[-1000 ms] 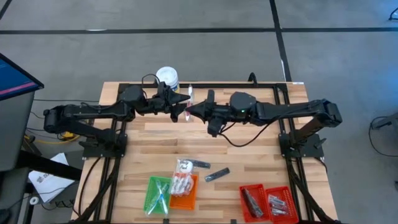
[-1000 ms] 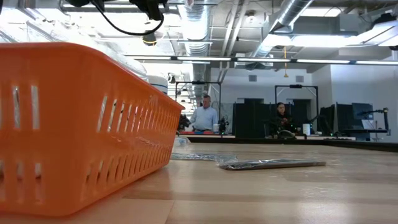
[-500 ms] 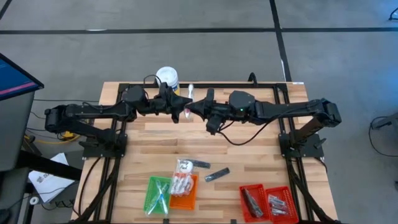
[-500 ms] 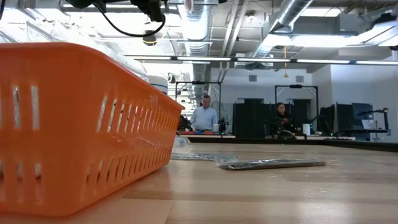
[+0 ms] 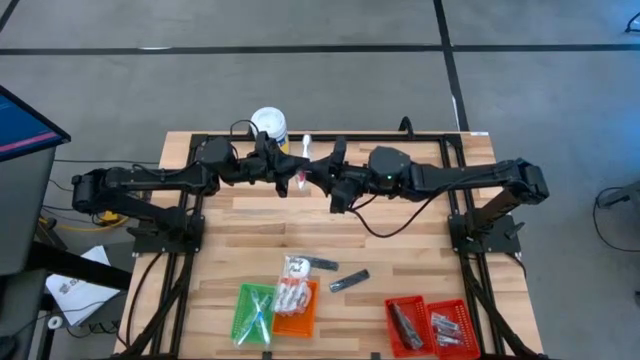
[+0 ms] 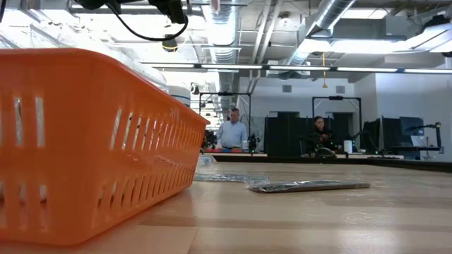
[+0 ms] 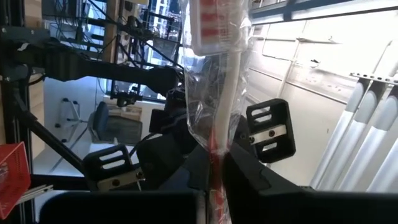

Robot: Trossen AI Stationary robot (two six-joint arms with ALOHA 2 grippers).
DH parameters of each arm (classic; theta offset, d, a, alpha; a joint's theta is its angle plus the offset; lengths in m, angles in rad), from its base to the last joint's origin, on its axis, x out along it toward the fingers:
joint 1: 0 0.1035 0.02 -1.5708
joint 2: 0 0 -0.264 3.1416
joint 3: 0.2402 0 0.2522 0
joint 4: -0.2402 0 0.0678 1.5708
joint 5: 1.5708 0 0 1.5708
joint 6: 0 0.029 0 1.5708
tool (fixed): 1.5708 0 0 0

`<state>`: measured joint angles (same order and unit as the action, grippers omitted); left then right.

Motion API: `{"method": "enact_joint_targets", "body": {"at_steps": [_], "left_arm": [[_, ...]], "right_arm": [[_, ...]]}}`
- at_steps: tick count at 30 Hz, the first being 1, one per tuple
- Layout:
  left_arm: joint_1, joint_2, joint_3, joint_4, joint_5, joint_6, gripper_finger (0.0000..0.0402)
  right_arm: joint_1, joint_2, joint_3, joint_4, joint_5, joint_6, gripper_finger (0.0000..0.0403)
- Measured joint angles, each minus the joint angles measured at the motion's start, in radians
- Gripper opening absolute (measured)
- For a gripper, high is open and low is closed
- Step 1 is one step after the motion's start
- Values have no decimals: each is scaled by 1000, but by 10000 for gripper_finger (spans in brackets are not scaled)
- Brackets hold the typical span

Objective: Pick & Place Travel size toiletries
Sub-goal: Put the orange toothbrush into the green basket

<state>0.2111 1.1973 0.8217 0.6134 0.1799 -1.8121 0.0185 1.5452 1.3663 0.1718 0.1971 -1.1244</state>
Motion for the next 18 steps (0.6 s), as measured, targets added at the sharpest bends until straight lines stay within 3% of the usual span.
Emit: {"method": "enact_joint_targets", "body": {"at_steps": [10, 18], "left_arm": [[0, 0, 0, -3, 4, 1, 14], [0, 0, 0, 7, 4, 9, 14]], "right_arm": [[38, 0, 0, 14, 97, 0, 160], [81, -1, 0, 27, 171, -26, 195]]}}
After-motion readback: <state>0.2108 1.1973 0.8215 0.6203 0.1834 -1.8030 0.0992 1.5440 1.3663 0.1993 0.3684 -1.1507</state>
